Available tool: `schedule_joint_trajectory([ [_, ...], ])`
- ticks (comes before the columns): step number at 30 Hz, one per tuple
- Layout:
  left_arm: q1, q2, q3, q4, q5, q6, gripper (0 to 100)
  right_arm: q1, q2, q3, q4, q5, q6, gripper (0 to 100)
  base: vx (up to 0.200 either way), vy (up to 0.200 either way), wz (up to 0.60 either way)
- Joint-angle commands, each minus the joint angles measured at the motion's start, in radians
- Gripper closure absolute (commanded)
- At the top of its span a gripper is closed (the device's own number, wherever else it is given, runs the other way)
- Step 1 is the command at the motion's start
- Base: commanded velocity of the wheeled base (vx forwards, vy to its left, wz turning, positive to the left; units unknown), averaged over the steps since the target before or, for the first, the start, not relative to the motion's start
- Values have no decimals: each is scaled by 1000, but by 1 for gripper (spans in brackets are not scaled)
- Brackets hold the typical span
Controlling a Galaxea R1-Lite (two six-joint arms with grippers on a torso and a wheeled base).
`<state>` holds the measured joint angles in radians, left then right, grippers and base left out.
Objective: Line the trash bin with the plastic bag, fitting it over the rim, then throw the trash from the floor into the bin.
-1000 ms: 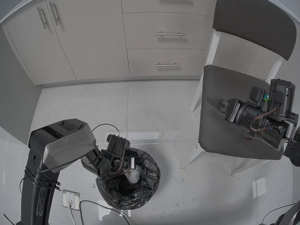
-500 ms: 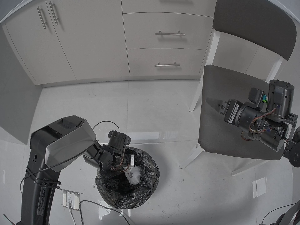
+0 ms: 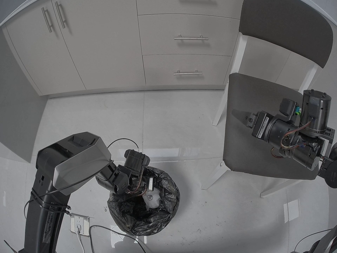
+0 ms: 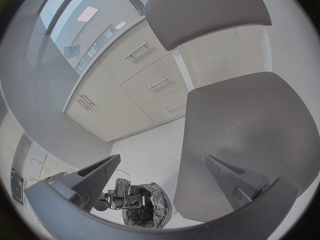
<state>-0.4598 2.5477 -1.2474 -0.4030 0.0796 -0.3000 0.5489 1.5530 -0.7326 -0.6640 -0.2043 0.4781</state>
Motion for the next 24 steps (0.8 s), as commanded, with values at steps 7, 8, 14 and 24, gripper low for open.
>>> schedule_joint_trajectory([
  [7,-14,-6,17,15,0,18,100,0,1,1,-2,0,1,0,0,0,0],
  [8,-14,-9,26,10,3,19,100,0,-2,2,-2,-1,2,0,0,0,0],
  [14,-51,-66,122,-2,52,9,100,0,-48,-7,17,8,50,0,0,0,0],
  [24,-99,-392,370,-66,46,5,100,-30,-146,-13,172,31,73,0,0,0,0],
])
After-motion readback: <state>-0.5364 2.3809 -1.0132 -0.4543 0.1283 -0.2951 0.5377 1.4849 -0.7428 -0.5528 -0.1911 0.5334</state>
